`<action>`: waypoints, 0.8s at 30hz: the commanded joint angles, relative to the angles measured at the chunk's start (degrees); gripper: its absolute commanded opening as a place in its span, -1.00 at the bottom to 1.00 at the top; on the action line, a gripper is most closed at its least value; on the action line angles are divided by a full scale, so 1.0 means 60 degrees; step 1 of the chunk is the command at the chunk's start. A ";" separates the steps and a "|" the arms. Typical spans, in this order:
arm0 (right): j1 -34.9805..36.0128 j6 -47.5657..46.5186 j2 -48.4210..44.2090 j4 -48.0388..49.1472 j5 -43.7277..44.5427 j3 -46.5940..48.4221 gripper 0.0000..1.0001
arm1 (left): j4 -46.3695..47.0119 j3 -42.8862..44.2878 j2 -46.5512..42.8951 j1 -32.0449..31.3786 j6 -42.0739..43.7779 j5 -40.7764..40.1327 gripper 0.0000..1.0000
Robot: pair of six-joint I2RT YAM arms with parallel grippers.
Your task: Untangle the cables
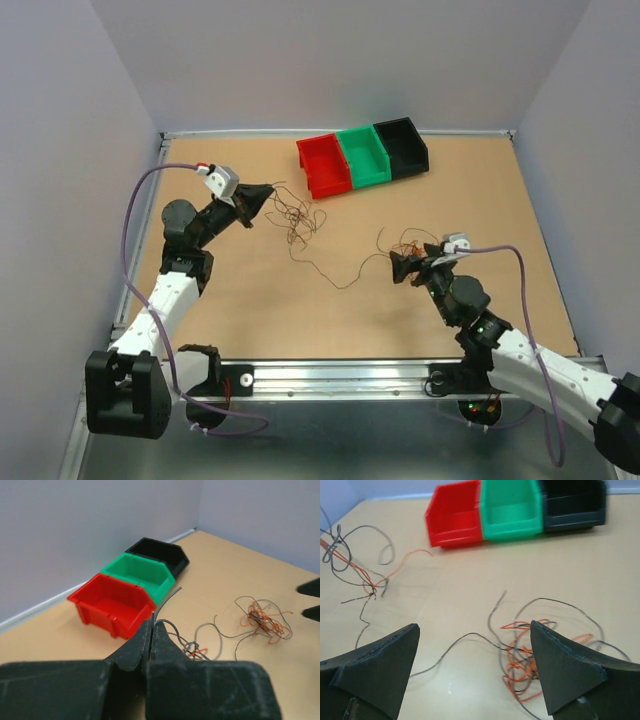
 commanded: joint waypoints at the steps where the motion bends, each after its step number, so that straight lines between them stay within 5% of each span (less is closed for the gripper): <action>1: -0.0008 -0.0641 0.1890 0.1697 -0.2932 0.1005 0.86 | -0.0095 -0.0146 -0.0629 -0.1018 0.1662 0.1052 -0.99; 13: 0.0007 -0.0290 0.4796 0.4597 -0.7197 0.1811 0.58 | -0.2291 0.0000 -0.0264 -0.3684 0.4576 0.0147 -0.91; 24: 0.0109 -0.0040 0.5881 0.6019 -0.8460 0.2031 0.51 | -0.3260 0.0293 0.0279 -0.4857 0.5399 -0.0631 -0.91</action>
